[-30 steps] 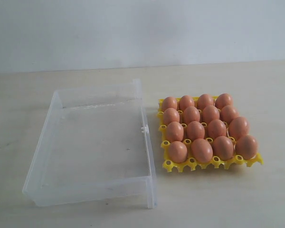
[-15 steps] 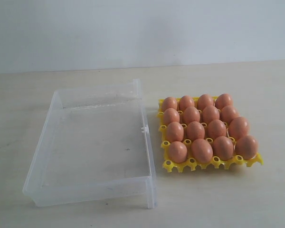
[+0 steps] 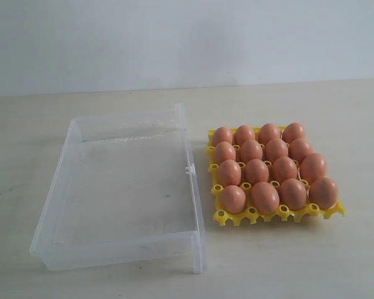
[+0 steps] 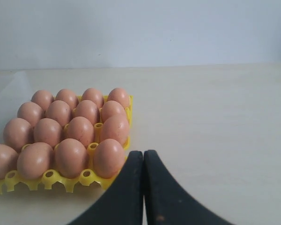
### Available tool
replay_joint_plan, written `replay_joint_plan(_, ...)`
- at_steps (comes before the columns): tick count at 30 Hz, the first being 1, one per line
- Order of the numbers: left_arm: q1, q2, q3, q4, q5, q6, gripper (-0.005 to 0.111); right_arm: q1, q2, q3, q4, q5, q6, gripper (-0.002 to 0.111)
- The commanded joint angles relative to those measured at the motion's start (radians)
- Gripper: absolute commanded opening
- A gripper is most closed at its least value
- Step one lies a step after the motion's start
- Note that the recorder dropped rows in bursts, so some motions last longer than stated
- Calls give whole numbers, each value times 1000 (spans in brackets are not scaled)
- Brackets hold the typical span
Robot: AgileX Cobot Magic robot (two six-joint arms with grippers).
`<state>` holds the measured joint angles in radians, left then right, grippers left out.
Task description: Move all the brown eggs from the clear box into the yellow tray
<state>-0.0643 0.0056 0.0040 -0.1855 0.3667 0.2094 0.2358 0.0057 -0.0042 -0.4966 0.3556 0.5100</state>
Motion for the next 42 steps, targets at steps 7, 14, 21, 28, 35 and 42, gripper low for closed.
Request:
replay_joint_plan(7,-4,-6,-4,-6,-10,0,0,-3,-6,4,19,-17,-2,0)
replay_joint_plan(14,-4,-6,-4,-6,-10,0,0,-3,-6,4,15,-38,-4,0)
replay_joint_plan(21,-4,-6,-4,-6,-10,0,0,-3,-6,4,-72,-87,101,0)
replay_joint_plan(28,-4,-6,-4,-6,-10,0,0,-3,-6,4,246,-83,-63,0)
replay_joint_plan(35,-4,-6,-4,-6,-10,0,0,-3,-6,4,570,-96,-415,0)
replay_joint_plan(42,-4,-6,-4,-6,-10,0,0,-3,-6,4,481,-63,-377,0)
